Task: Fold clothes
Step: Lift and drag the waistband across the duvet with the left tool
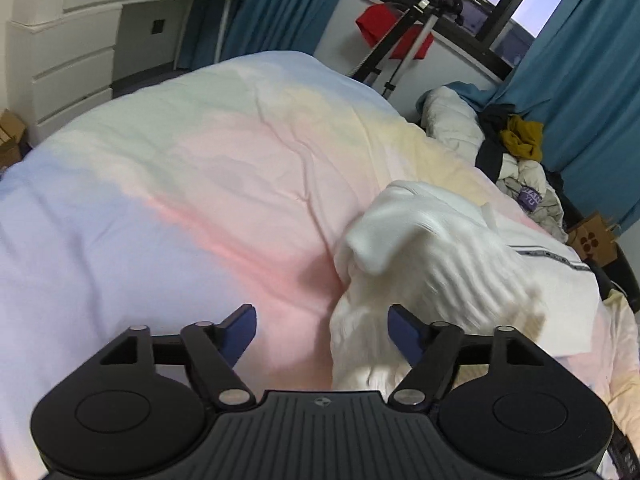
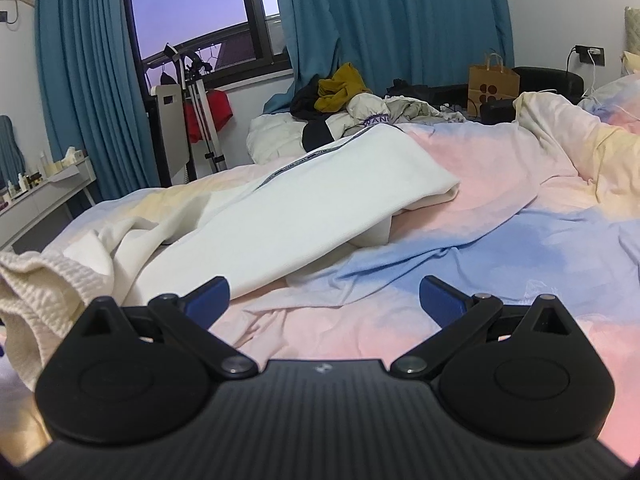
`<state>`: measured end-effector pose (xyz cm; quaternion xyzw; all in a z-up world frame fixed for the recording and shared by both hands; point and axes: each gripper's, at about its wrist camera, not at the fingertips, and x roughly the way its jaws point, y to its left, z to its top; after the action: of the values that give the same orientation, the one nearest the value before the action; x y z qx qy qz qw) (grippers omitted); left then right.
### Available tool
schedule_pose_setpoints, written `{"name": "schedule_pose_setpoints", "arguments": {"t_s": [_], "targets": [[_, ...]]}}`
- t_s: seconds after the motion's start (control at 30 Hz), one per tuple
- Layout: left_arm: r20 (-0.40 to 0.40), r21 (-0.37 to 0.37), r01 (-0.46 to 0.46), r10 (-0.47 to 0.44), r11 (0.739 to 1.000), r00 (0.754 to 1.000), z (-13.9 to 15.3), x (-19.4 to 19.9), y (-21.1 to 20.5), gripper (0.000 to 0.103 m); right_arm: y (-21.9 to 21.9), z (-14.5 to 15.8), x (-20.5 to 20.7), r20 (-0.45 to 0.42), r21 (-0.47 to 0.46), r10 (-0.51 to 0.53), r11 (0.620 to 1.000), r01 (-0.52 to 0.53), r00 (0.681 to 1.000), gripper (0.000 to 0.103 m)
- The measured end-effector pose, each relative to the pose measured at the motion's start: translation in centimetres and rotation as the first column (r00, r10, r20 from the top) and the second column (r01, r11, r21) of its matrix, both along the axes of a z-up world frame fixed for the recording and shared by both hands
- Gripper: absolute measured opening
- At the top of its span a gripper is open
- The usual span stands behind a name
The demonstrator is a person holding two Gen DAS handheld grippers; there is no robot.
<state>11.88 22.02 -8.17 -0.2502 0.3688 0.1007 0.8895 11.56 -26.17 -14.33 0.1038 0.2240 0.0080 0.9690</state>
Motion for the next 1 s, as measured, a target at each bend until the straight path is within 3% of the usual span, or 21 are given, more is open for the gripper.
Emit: {"name": "schedule_pose_setpoints", "arguments": {"t_s": [0.1, 0.17, 0.23, 0.3, 0.43, 0.53, 0.57, 0.63, 0.77, 0.87, 0.93, 1.0], "targets": [[0.031, 0.060, 0.031, -0.033, 0.998, 0.999, 2.0, -0.1, -3.2, 0.076, -0.3, 0.2, -0.2, -0.002, 0.011, -0.004, 1.000, 0.004, 1.000, 0.103], [0.089, 0.150, 0.075, -0.089, 0.986, 0.992, 3.2, -1.3, -5.3, 0.081, -0.5, 0.3, -0.3, 0.000, 0.021, -0.005, 1.000, 0.005, 1.000, 0.103], [0.143, 0.260, 0.134, -0.176, 0.956, 0.974, 4.2, -2.4, -7.8, 0.082, -0.7, 0.3, -0.3, 0.000, 0.033, -0.004, 0.999, 0.004, 1.000, 0.103], [0.170, 0.307, 0.203, -0.264, 0.930, 0.949, 5.0, -3.2, -9.9, 0.082, -0.7, 0.2, -0.3, -0.002, 0.043, 0.001, 0.999, -0.001, 1.000, 0.103], [0.223, 0.191, 0.341, -0.379, 0.920, 0.898, 5.4, -3.1, -12.7, 0.082, -0.9, 0.2, -0.2, -0.003, 0.065, 0.010, 0.998, -0.009, 1.000, 0.103], [0.204, 0.121, 0.401, -0.419, 0.908, 0.885, 4.1, -1.1, -14.5, 0.078, -1.1, 0.1, -0.1, -0.004, 0.076, 0.003, 0.997, -0.003, 1.000, 0.103], [0.192, 0.117, 0.405, -0.420, 0.907, 0.887, 3.6, -0.3, -14.9, 0.078, -1.2, 0.0, -0.1, -0.003, 0.078, 0.003, 0.997, -0.003, 1.000, 0.103], [0.143, 0.127, 0.361, -0.377, 0.924, 0.915, 2.6, 2.3, -15.3, 0.075, -1.2, -0.2, 0.0, -0.006, 0.083, 0.006, 0.997, -0.006, 1.000, 0.103], [0.120, 0.222, 0.249, -0.280, 0.943, 0.952, 1.7, 5.6, -15.5, 0.075, -1.0, -0.6, 0.3, -0.019, 0.087, 0.014, 0.996, -0.012, 1.000, 0.103], [0.115, 0.225, 0.273, -0.304, 0.935, 0.946, 2.4, 7.4, -15.7, 0.052, -0.8, -1.1, 0.6, -0.036, 0.080, 0.017, 0.997, -0.014, 0.999, 0.103], [0.062, 0.237, 0.273, -0.295, 0.932, 0.954, 3.1, 8.8, -15.5, 0.010, -0.7, -1.2, 0.7, -0.041, 0.085, 0.019, 0.996, -0.015, 0.999, 0.103], [0.028, 0.259, 0.262, -0.279, 0.930, 0.960, 4.7, 10.4, -14.8, 0.010, -0.6, -1.4, 0.5, -0.051, 0.088, 0.020, 0.996, -0.015, 0.999, 0.103]]}}
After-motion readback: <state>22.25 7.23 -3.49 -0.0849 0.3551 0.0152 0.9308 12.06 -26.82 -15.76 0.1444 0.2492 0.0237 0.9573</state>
